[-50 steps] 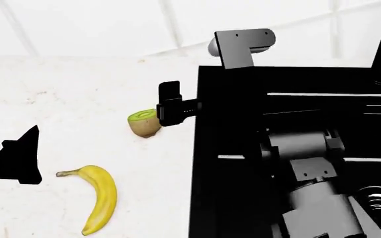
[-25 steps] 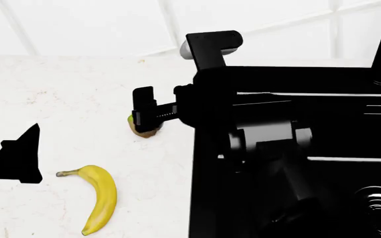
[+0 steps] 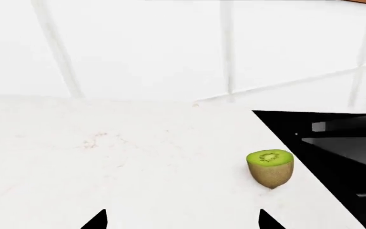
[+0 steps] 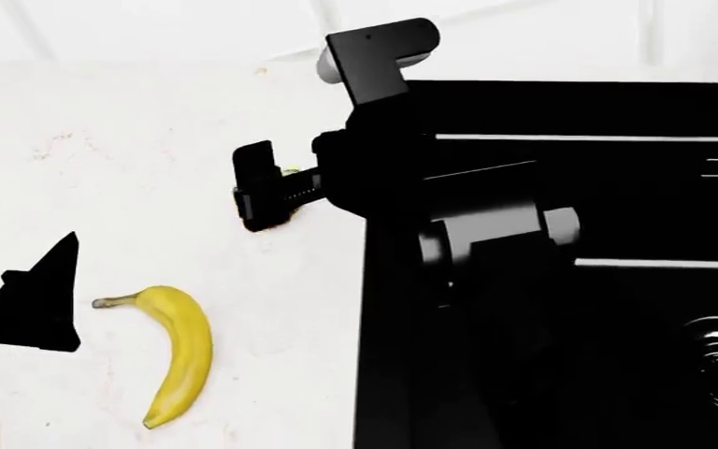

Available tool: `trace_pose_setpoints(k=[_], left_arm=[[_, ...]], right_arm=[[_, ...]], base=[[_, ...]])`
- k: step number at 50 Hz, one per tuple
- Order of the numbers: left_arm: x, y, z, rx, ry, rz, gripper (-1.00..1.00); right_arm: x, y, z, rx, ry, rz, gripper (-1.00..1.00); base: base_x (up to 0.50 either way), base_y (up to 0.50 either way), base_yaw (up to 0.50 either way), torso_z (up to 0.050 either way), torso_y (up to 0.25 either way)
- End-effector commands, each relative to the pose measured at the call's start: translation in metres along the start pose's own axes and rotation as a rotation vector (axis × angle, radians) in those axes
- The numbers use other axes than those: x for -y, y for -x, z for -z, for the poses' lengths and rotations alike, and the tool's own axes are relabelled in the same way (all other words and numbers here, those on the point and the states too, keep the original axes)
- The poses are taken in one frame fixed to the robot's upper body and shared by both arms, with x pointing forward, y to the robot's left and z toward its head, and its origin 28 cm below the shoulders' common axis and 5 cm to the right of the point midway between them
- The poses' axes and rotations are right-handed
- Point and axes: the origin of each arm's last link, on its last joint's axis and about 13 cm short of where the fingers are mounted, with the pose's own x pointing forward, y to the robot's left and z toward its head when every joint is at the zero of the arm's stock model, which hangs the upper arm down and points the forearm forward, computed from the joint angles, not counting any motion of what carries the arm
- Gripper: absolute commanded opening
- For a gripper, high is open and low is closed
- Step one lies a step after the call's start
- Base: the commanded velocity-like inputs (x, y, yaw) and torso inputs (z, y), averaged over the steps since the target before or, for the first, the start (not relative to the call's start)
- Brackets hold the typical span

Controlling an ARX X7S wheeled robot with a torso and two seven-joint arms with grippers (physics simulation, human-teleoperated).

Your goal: There is a mixed pile of frozen fruits and vegetables on the counter. Locate all the frozen vegetables and place the items in a bowl on the counter. Take all the frozen fruits and defrost them in a running sink.

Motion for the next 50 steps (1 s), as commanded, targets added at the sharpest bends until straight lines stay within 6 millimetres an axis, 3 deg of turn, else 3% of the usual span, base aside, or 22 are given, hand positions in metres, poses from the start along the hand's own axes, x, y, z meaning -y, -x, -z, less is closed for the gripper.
trace_pose_setpoints(k=[1,20,21,32,39,45,50], left_arm=[[0.0,0.0,-0.004,0.021,-0.017,0.008,1.0],[-0.004,0.001,-0.006,0.032,0.013,-0.016,1.0],[-0.003,0.001,-0.006,0.032,0.011,-0.016,1.0],[-0.005,0.001,-0.003,0.017,0.012,-0.022,1.0],[0.0,0.002,0.003,-0.044,0.014,-0.012,1.0],[0.013,0.004,-0.004,-0.105,0.03,-0.013,1.0],[0.029,0.018,-0.019,-0.12,0.009,0.045,1.0]], right_arm=[[-0.002,-0.001,0.0,-0.007,0.018,-0.02,1.0],[-0.007,-0.004,-0.001,-0.01,0.069,-0.057,1.0],[-0.007,-0.005,-0.002,0.002,0.08,-0.055,-1.0],[-0.007,-0.003,-0.016,0.045,0.123,-0.039,-1.0],[-0.011,0.004,-0.042,0.077,0.159,-0.013,-1.0],[-0.014,0.009,-0.058,0.108,0.176,0.008,-1.0],[-0.014,0.015,-0.069,0.114,0.176,0.028,-1.0]], base=[[0.0,0.0,0.0,0.027,-0.227],[0.0,0.0,0.0,0.022,-0.179],[0.0,0.0,0.0,0.0,0.0],[0.0,0.0,0.0,0.0,0.0],[0.0,0.0,0.0,0.0,0.0],[0.0,0.0,0.0,0.0,0.0],[0.0,0.0,0.0,0.0,0.0]])
